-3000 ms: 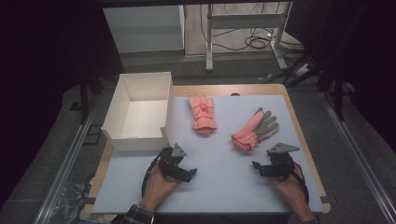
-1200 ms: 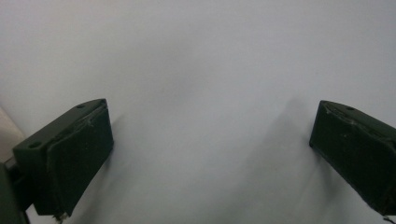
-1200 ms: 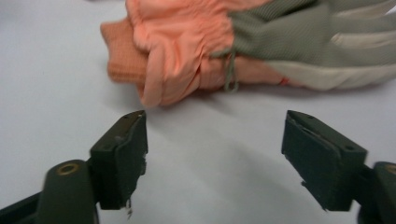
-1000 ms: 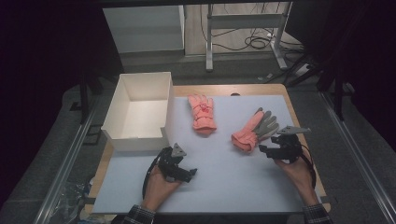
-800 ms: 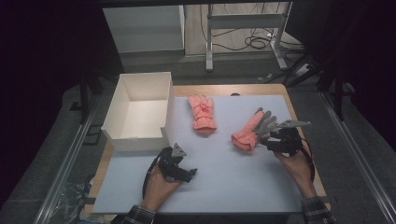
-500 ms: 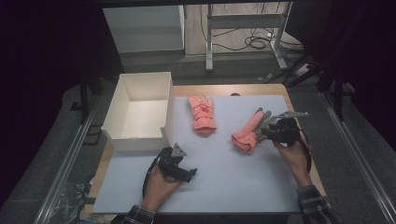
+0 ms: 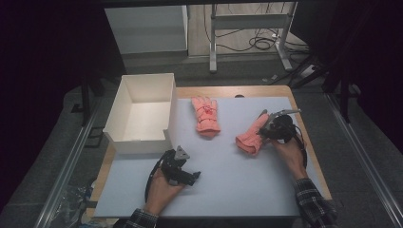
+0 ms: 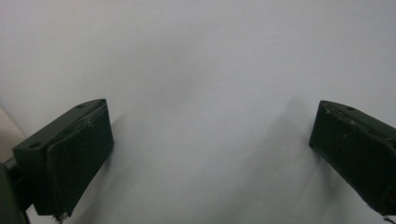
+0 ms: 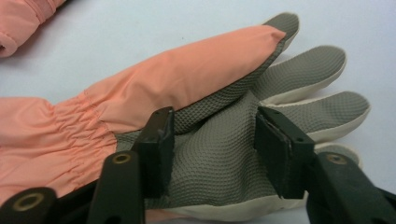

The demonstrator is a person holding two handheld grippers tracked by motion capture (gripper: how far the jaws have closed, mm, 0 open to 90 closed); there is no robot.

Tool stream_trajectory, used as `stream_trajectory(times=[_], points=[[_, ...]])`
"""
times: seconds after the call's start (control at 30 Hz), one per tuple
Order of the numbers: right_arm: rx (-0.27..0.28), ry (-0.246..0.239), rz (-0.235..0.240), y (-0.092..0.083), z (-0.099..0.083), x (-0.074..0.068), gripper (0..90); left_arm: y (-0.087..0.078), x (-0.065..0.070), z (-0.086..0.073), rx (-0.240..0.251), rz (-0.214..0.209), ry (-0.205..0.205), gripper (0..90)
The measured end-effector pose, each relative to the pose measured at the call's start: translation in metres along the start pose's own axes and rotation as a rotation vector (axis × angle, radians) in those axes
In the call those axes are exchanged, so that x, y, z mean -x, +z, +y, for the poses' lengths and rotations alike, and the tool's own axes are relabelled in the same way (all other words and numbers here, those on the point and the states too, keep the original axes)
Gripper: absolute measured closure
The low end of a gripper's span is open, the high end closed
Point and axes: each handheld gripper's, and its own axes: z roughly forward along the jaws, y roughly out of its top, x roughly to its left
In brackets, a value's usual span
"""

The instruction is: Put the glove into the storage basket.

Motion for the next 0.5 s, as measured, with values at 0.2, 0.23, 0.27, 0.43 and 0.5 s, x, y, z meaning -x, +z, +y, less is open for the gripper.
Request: stream_trajectory(times=[0.2, 0.23, 0.27, 0.43, 0.5], points=[[-0.009, 0.004, -0.037, 0.0038, -0.0050, -0.0036, 69.7, 0.0000, 0.0000, 0.0000, 0.000, 0.000, 0.000, 0.0], [-0.008, 0.010, -0.037, 0.0041, -0.0053, -0.0040, 74.0, 0.0000, 0.0000, 0.0000, 0.000, 0.000, 0.000, 0.0], [-0.007, 0.012, -0.038, 0.0041, -0.0055, -0.0043, 77.6, 0.0000, 0.0000, 0.0000, 0.000, 0.000, 0.000, 0.0], [0.014, 0.028, -0.019, 0.0033, -0.0073, -0.0032, 86.2, 0.0000, 0.0000, 0.0000, 0.000, 0.000, 0.000, 0.0], [0.020, 0.040, -0.005, 0.0018, -0.0070, -0.0013, 87.0, 0.0000, 0.0000, 0.0000, 0.000, 0.000, -0.001, 0.0]])
